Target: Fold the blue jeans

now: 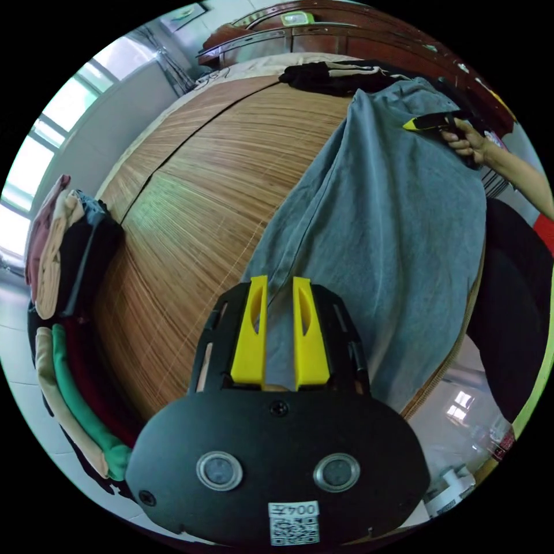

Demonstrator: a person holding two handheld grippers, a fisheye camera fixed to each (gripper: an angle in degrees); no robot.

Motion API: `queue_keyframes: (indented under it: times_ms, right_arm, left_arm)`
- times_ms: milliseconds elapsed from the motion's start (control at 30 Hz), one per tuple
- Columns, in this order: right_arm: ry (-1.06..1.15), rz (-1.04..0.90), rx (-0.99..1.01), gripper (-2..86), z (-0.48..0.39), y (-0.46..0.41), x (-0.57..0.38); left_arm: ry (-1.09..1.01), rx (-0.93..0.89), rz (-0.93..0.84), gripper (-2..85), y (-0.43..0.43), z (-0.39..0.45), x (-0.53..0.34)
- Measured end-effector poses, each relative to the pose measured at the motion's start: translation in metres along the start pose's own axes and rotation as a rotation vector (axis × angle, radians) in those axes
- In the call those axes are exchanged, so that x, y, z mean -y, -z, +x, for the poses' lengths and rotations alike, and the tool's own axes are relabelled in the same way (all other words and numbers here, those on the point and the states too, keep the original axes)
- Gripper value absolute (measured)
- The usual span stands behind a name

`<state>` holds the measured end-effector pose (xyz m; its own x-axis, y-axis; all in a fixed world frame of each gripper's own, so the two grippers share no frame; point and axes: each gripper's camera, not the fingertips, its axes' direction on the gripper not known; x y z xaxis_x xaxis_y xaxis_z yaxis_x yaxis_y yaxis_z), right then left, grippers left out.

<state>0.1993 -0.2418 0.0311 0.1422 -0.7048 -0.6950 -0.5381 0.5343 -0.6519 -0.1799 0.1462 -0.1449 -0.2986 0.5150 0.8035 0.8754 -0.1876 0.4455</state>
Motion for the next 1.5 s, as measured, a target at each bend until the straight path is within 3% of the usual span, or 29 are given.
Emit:
queue_keyframes:
  times_ms: [233, 433, 600, 700, 933, 1167, 1300, 1400, 1500]
  right_arm:
    - [-0.007, 0.002, -0.004, -0.6, 0.021, -0.002, -0.009]
    - [-0.002, -0.001, 0.008, -0.7, 0.035, -0.006, -0.016]
    - [0.002, -0.006, 0.018, -0.7, 0.045, -0.010, -0.021]
    - [0.003, -0.006, 0.017, -0.7, 0.048, -0.011, -0.024]
    - [-0.002, -0.004, 0.031, -0.7, 0.057, -0.014, -0.030]
    - [-0.002, -0.005, 0.030, -0.7, 0.062, -0.016, -0.037]
    - [-0.005, -0.005, 0.037, -0.7, 0.066, -0.016, -0.040]
    - [-0.008, -0.004, 0.042, -0.7, 0.069, -0.016, -0.042]
    - [-0.004, -0.007, 0.043, -0.7, 0.070, -0.015, -0.045]
  left_arm:
    - [0.106, -0.060, -0.014, 2.0, 0.025, -0.007, 0.028]
    - [0.180, 0.072, 0.112, 1.6, 0.097, -0.015, 0.051]
    - [0.174, 0.166, -0.112, 3.7, 0.049, -0.009, 0.087]
    - [0.206, 0.191, -0.091, 6.7, 0.070, -0.009, 0.093]
    - [0.526, 0.185, 0.013, 7.2, 0.182, -0.074, 0.000]
    - [0.761, 0.097, 0.003, 8.0, 0.185, -0.077, -0.065]
    - [0.807, 0.080, -0.016, 7.9, 0.183, -0.085, -0.053]
    - [0.678, 0.162, -0.111, 5.6, 0.183, -0.081, -0.032]
    - [0.778, 0.116, -0.106, 5.4, 0.197, -0.107, -0.038]
